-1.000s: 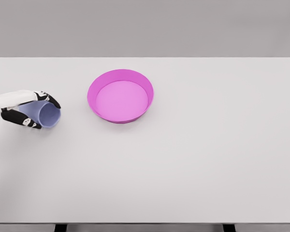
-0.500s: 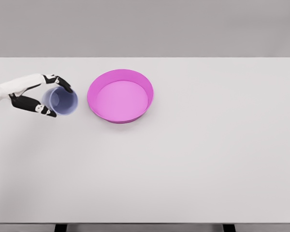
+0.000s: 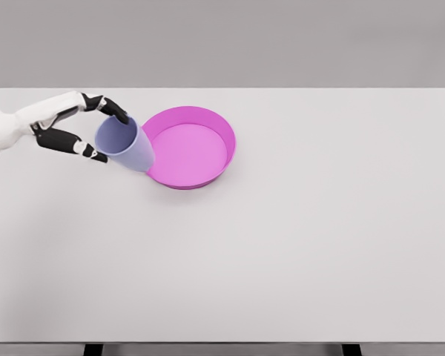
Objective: Flip the cup with left arm and place it on the plate
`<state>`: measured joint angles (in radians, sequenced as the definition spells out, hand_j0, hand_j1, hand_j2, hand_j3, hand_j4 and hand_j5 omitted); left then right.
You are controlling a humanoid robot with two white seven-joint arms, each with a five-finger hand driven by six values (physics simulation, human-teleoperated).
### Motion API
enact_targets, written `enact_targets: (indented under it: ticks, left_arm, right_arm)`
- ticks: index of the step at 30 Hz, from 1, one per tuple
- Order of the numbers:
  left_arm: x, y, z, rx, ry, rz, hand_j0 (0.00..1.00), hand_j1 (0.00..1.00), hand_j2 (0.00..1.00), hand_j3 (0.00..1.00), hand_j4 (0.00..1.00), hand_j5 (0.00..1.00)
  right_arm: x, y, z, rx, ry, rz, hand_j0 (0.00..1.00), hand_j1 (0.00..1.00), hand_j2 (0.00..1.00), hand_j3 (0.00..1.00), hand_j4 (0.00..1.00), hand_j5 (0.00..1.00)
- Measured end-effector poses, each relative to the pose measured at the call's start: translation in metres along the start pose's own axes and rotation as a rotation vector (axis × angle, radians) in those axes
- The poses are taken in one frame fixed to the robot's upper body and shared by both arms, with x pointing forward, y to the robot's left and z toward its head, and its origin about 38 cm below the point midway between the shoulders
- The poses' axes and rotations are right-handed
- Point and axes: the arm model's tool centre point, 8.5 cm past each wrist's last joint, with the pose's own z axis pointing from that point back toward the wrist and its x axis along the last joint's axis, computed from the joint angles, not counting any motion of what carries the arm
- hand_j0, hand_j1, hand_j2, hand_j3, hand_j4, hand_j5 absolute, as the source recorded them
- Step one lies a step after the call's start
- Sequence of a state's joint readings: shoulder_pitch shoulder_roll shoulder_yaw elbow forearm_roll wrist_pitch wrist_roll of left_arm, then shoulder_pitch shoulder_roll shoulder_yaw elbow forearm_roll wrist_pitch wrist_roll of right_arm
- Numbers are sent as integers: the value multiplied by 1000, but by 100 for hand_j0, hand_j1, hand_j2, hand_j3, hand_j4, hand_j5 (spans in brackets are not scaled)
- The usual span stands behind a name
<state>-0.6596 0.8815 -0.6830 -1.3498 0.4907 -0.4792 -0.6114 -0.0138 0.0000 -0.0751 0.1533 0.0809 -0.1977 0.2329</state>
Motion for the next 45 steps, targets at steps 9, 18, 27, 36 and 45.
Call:
enact_targets:
  ticks: [9,18,27,36,45]
  left_arm:
    - [8,5,-19,3,-14,12,58,58,58,58,58,58]
    - [7,-4,-50,-37,9,57,58,58,58,58,58,58]
    - [-2,-3,-86,-27,18,65,58,58,58,58,58,58]
    - [-23,-14,-105,-32,65,73,58,58,58,58,58,58]
    - [-39,-22,-116,-37,113,83,58,58,58,58,58,58]
  right_arm:
    - [0,0,0,0,0,0,100,100,100,100,100,100]
    - [0,0,0,0,0,0,100,100,100,100,100,100]
    - [0,0,0,0,0,0,100,100,100,100,100,100]
    - [0,0,0,0,0,0,100,100,100,100,100,100]
    - [0,0,0,0,0,0,100,100,100,100,100,100]
